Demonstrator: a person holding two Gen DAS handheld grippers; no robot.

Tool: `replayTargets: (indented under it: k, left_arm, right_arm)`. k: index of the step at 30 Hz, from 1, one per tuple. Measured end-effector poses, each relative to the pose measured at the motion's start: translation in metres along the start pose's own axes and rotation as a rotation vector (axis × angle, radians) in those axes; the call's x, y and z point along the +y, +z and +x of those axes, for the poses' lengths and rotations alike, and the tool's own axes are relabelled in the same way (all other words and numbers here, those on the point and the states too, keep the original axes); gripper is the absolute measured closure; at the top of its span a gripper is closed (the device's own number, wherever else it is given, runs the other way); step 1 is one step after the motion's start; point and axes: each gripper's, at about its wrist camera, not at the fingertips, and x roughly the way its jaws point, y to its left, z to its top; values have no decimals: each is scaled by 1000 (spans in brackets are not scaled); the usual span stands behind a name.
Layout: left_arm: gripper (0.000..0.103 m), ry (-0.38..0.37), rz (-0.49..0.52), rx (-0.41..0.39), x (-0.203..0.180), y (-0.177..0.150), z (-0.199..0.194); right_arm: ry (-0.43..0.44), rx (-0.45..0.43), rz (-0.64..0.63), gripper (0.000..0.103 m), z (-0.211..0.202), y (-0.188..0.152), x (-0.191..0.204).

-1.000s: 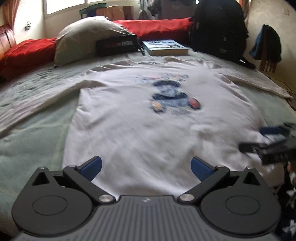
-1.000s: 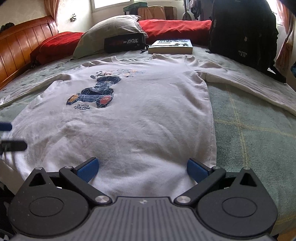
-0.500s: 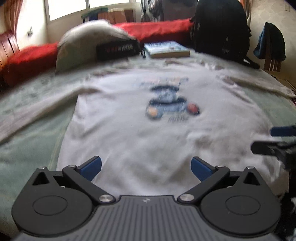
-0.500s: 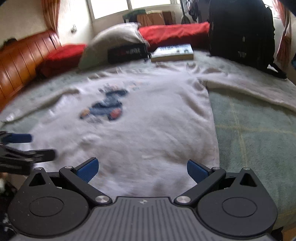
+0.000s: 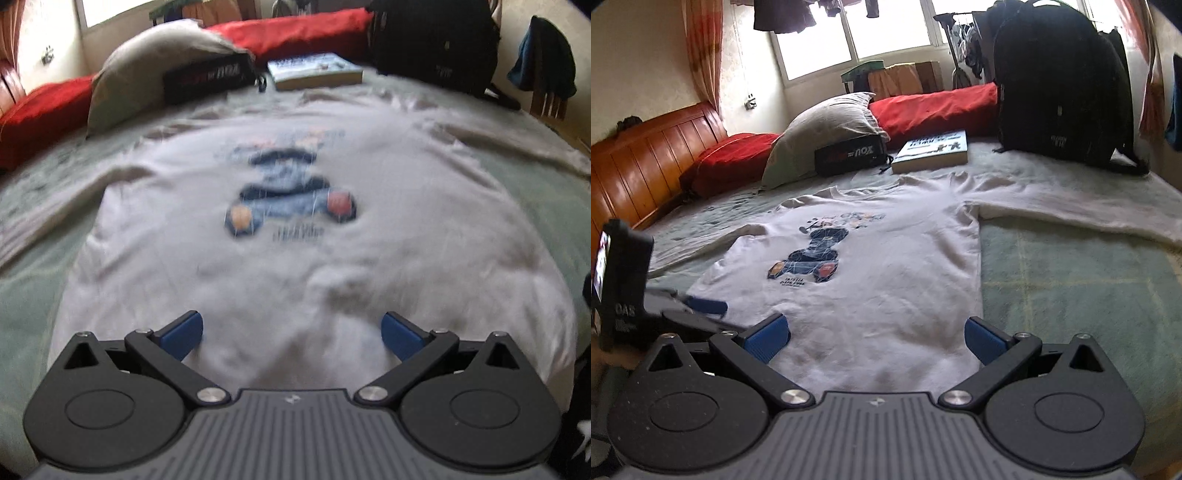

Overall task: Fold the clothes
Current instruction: 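Move the open left gripper across the sweatshirt toward its sleeve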

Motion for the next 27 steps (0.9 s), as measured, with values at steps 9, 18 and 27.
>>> replayTargets:
  k: [9,18,27]
  left_arm:
    - [1,-21,-26,-2,6,2,-6]
    - [1,-50,3,-13,16,-4,-15]
    - [1,-94,-5,-11,40,-21,-9]
  right_arm:
    - [21,22,15,0,4,-4,5]
    - [21,53,38,0,14,-5,4]
    - [41,82,61,0,24,-7,11]
